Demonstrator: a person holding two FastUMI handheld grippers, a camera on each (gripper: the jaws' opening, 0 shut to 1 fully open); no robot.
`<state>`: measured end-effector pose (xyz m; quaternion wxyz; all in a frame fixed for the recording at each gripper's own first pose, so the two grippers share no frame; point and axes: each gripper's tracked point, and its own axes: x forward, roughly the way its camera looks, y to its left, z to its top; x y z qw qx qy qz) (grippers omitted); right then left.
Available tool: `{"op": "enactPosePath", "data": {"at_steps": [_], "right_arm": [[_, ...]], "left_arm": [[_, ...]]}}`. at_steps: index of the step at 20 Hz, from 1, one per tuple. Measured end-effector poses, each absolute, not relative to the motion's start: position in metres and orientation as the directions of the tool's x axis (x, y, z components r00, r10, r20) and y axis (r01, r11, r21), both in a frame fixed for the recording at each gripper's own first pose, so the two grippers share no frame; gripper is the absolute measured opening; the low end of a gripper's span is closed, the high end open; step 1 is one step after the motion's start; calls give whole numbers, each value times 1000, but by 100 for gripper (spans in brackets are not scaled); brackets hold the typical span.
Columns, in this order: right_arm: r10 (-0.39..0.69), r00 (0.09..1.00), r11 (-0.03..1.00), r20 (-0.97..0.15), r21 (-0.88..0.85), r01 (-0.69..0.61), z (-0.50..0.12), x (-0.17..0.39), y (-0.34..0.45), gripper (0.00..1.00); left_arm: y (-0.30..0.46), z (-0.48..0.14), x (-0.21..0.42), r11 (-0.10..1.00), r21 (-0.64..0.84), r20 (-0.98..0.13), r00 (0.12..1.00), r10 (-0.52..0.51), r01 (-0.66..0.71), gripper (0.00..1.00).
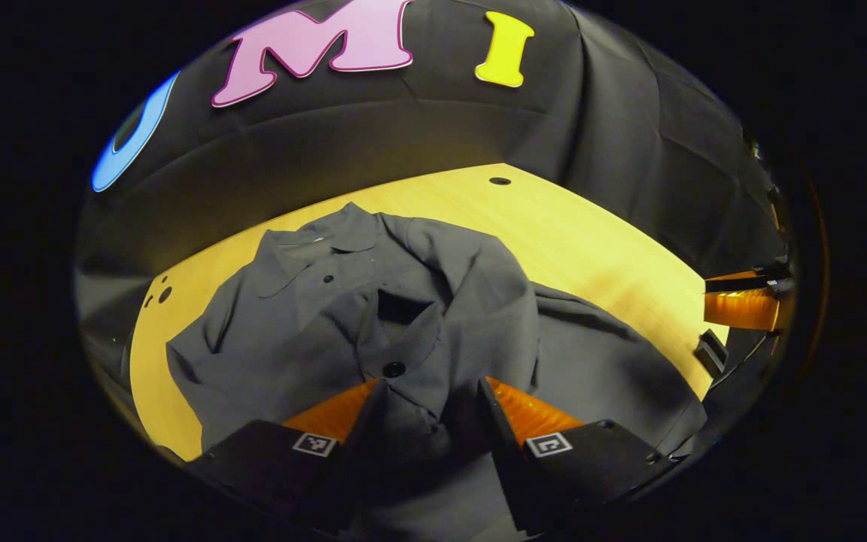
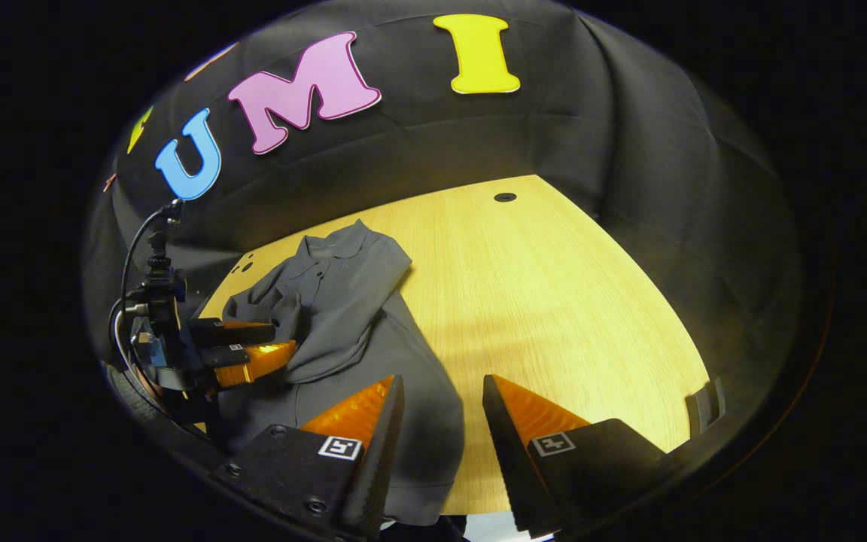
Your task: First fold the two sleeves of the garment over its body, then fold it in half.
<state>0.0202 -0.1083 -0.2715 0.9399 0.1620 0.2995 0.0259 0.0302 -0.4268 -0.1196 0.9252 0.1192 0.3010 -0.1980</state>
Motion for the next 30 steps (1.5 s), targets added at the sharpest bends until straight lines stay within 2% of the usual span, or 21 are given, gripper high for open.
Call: {"op": "enactPosePath", "data": {"at_steps": [1, 3, 7, 9, 10, 11, 18, 20, 22, 30], "right_arm": [[146, 819, 946, -555, 321, 49, -272, 19, -108, 66], [149, 818, 946, -556, 321, 46, -273, 18, -108, 67], [159, 810, 951, -565, 306, 27, -278, 14, -109, 68], [168, 802, 955, -574, 296, 12, -281, 10, -108, 69], [176, 798, 956, -577, 293, 1, -283, 7, -106, 58], [183, 793, 957, -581, 290, -8, -285, 4, -105, 71], [190, 749, 960, -634, 280, -7, -304, -37, -99, 74], [186, 730, 962, -658, 273, 0, -311, -53, -98, 77], [186, 710, 964, -679, 266, 2, -318, -68, -95, 80], [164, 628, 968, -761, 248, 48, -362, -99, -86, 82]], "left_arm": [[-429, -116, 28, 893, 100, -598, 743, -299, 440, 84], [-432, -110, 19, 893, 88, -588, 746, -311, 442, 85], [-425, -93, -11, 896, 87, -565, 762, -315, 435, 96], [-413, -85, -28, 909, 74, -554, 775, -303, 409, 95], [-407, -82, -38, 918, 57, -552, 779, -298, 392, 95], [-398, -79, -47, 928, 38, -548, 784, -291, 371, 95], [-308, -76, -103, 978, -20, -562, 807, -181, 206, 96], [-278, -92, -124, 986, -12, -602, 786, -141, 167, 93], [-256, -107, -144, 990, -8, -641, 759, -114, 142, 96], [-224, -167, -177, 993, -34, -753, 651, -98, 109, 97]]}}
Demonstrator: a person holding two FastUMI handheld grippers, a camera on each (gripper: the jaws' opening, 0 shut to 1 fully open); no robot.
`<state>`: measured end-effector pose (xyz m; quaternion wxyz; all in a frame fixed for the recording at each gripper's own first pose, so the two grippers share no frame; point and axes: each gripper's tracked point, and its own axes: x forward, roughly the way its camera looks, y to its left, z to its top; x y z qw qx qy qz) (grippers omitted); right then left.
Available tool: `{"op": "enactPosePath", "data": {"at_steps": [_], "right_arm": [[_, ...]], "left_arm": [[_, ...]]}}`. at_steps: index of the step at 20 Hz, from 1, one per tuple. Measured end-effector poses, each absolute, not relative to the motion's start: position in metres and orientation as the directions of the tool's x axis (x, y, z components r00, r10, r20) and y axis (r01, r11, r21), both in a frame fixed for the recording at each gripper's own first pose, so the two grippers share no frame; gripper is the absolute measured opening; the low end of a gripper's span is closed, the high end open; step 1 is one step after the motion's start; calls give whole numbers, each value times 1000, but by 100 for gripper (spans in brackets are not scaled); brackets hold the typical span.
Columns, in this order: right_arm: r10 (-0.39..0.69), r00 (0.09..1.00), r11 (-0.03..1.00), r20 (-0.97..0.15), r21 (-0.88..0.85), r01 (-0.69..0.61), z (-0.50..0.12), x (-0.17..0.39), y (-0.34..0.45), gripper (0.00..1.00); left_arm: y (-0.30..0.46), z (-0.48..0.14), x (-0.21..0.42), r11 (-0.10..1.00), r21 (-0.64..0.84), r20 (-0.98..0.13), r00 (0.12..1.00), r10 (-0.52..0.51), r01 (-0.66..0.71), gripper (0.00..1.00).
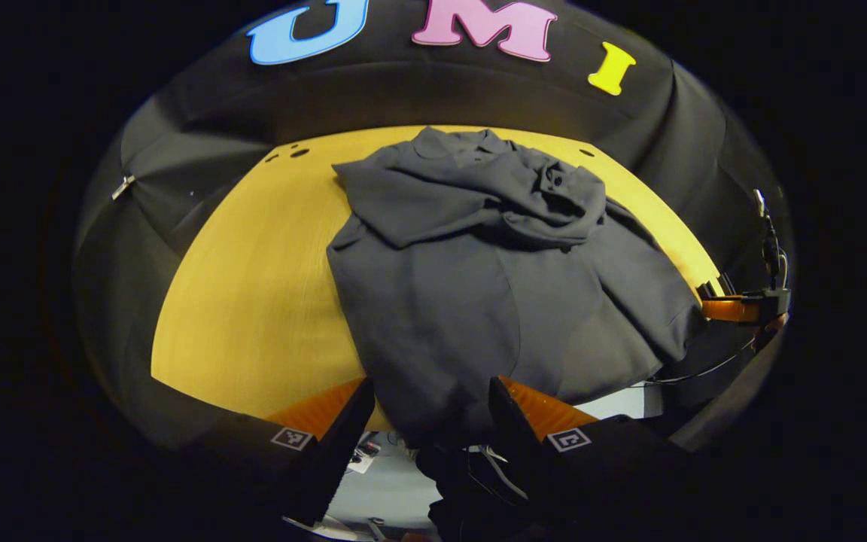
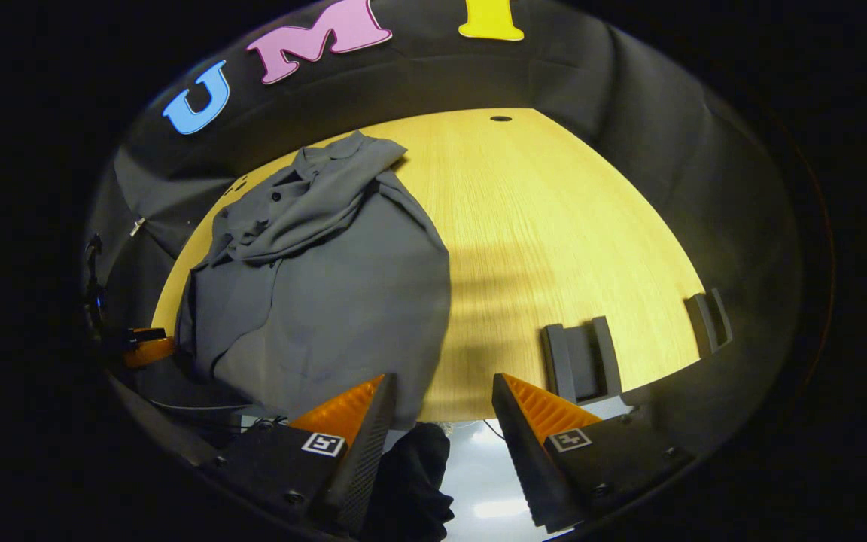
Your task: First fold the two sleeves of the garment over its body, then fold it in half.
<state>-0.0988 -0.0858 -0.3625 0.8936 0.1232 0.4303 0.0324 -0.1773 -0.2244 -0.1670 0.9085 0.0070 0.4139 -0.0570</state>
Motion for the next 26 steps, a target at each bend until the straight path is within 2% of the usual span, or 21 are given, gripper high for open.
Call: {"op": "enactPosePath", "data": {"at_steps": [2, 3, 4, 7, 11, 14, 15, 16, 19, 21, 26], "right_arm": [[182, 612, 961, -769, 270, 54, -370, -95, -78, 82], [193, 606, 958, -772, 282, 54, -374, -93, -72, 82], [194, 611, 958, -767, 282, 50, -373, -88, -69, 82], [206, 599, 966, -774, 259, 2, -371, -78, -56, 83], [112, 574, 994, -811, 81, -79, -378, -68, -44, 82], [110, 633, 994, -766, 86, -68, -374, -53, -29, 82], [109, 649, 994, -753, 95, -57, -373, -48, -26, 70], [139, 660, 990, -738, 117, -77, -372, -42, -19, 70], [201, 621, 979, -757, 184, -92, -372, -39, -8, 6], [212, 624, 976, -752, 200, -91, -362, -36, -7, 5], [203, 706, 974, -678, 211, -77, -310, -31, -13, 5]], "left_arm": [[-226, -178, -172, 992, -43, -767, 632, -108, 117, 97], [-225, -183, -170, 992, -42, -777, 620, -106, 117, 94], [-223, -188, -167, 992, -41, -783, 613, -103, 115, 97], [-223, -201, -162, 993, -35, -804, 587, -92, 108, 97], [-228, -204, -159, 986, 26, -816, 573, -75, 166, 100], [-233, -203, -156, 981, 15, -829, 551, -95, 192, 98], [-237, -203, -152, 975, 15, -830, 547, -111, 220, 91], [-239, -202, -144, 972, 4, -820, 557, -130, 234, 72], [-241, -198, -133, 978, -78, -804, 569, -177, 194, 16], [-241, -191, -132, 977, -114, -791, 578, -201, 183, 8], [-240, -149, -129, 966, -130, -726, 642, -246, 223, 8]]}}
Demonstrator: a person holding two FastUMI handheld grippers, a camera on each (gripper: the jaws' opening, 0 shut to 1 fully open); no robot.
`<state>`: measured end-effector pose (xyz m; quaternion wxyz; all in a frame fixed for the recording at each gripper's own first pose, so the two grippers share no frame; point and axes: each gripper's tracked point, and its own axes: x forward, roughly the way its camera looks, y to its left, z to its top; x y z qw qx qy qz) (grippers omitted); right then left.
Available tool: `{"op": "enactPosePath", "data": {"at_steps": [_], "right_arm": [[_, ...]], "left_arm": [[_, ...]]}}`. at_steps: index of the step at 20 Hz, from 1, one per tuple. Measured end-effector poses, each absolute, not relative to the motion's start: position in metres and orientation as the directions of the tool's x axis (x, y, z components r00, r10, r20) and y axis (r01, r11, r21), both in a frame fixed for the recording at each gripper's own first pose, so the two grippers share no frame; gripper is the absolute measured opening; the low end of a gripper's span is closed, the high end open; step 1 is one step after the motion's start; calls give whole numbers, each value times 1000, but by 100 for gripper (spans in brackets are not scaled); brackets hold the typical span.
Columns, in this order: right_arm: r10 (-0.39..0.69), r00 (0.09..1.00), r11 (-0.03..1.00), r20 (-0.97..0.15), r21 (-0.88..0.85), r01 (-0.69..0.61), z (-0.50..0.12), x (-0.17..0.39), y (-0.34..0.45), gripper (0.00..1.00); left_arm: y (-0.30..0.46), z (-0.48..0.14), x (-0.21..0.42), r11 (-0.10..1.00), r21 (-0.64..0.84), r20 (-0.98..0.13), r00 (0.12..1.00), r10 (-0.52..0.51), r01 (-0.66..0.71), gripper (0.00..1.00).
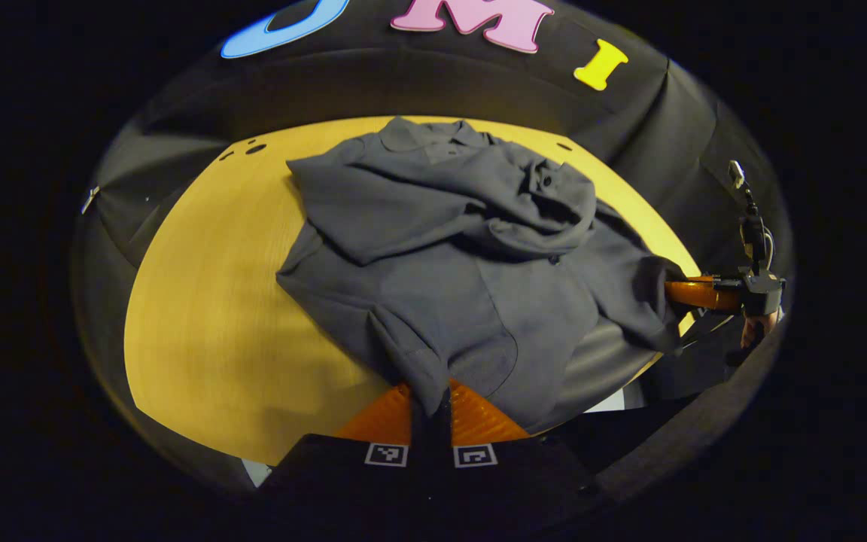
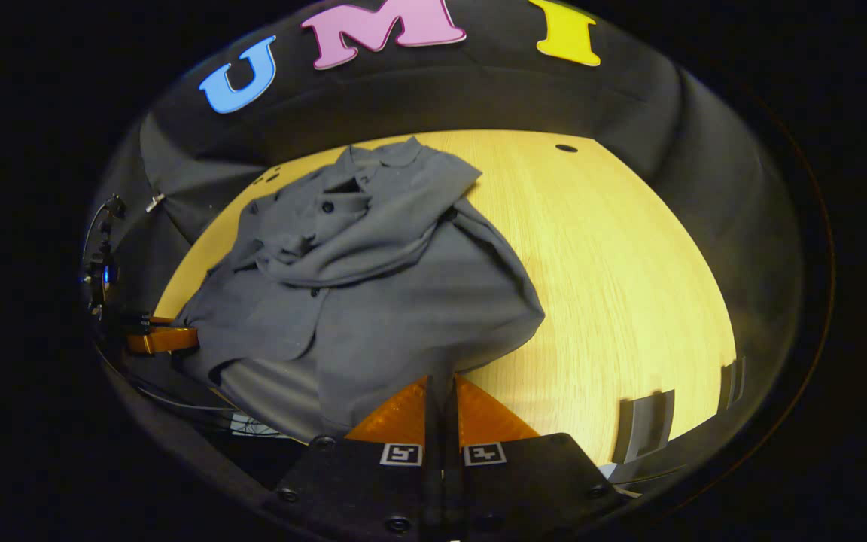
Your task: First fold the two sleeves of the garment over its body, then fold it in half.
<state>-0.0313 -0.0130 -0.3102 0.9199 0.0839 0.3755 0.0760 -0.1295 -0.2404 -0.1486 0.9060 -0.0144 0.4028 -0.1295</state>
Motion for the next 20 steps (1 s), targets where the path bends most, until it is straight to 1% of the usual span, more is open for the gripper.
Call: {"op": "enactPosePath", "data": {"at_steps": [4, 6, 10, 20], "right_arm": [[187, 780, 969, -597, 243, -47, -262, -11, -22, 5], [174, 816, 969, -551, 246, -41, -237, 7, -27, 5], [153, 876, 963, -458, 267, -29, -192, 47, -33, 5], [121, 938, 968, -324, 249, -39, -134, 144, -43, 5]], "left_arm": [[-237, -102, -106, 963, -177, -656, 705, -268, 202, 8], [-237, -81, -92, 959, -190, -627, 725, -285, 212, 8], [-236, -45, -56, 958, -171, -564, 775, -286, 230, 8], [-231, 25, 33, 967, -138, -418, 872, -254, 215, 8]]}}
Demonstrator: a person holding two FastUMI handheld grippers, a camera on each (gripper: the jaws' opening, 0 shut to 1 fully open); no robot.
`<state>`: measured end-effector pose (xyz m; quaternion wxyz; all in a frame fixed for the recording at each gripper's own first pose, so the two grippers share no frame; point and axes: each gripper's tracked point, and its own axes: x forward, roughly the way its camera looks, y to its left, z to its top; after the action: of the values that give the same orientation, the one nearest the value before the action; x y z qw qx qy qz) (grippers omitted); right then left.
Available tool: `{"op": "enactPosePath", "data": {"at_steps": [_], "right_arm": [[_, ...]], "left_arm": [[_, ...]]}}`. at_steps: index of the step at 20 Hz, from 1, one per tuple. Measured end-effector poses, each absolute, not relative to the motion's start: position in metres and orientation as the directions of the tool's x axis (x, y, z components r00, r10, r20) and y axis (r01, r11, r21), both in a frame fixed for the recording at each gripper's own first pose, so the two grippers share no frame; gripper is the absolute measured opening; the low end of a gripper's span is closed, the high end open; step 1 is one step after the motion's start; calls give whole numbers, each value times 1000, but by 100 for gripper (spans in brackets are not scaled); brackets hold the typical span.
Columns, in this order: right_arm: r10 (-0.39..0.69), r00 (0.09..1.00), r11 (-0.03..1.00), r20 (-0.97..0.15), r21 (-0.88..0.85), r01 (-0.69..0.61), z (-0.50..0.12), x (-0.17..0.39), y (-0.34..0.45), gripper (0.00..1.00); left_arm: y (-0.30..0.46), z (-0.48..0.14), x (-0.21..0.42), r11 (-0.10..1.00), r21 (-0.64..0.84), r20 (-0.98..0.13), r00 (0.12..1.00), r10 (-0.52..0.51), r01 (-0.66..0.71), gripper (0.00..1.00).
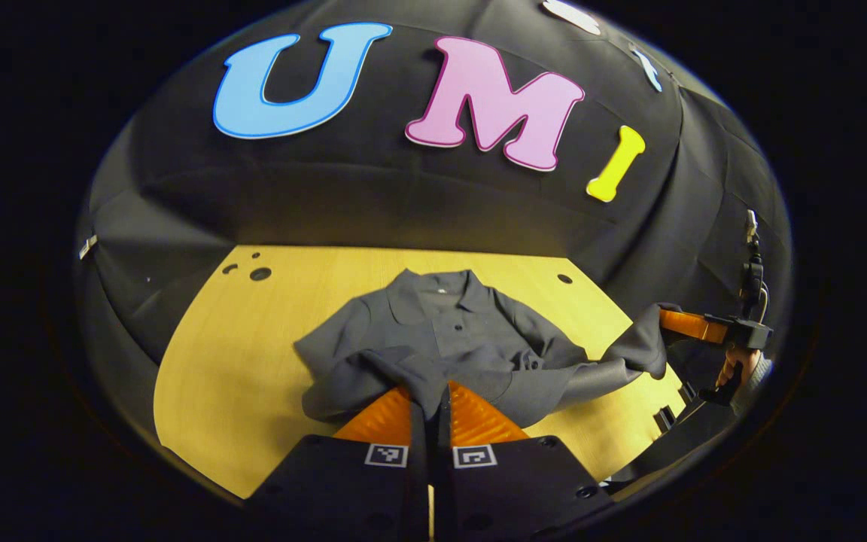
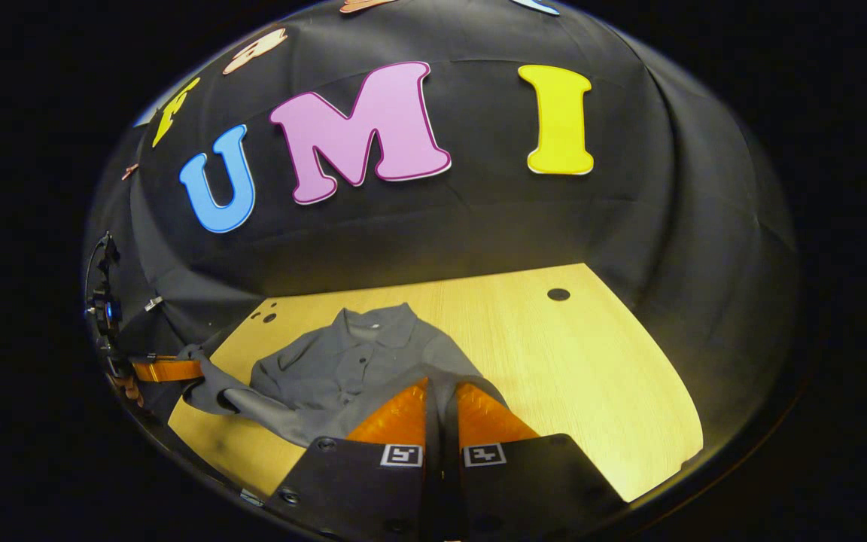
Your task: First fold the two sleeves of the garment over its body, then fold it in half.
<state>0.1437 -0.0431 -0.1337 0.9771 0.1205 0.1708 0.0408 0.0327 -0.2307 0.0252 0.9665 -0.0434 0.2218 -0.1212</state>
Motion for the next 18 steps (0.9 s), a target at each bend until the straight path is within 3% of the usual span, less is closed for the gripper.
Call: {"op": "enactPosePath", "data": {"at_steps": [9, 18], "right_arm": [[124, 966, 968, -228, 244, -66, -92, 243, -40, 5], [130, 945, 972, -301, 226, -62, -155, 340, -29, 5]], "left_arm": [[-202, 58, 115, 981, -130, -357, 916, -183, 145, 7], [-183, 22, 210, 992, -79, -380, 917, -121, 98, 7]]}}
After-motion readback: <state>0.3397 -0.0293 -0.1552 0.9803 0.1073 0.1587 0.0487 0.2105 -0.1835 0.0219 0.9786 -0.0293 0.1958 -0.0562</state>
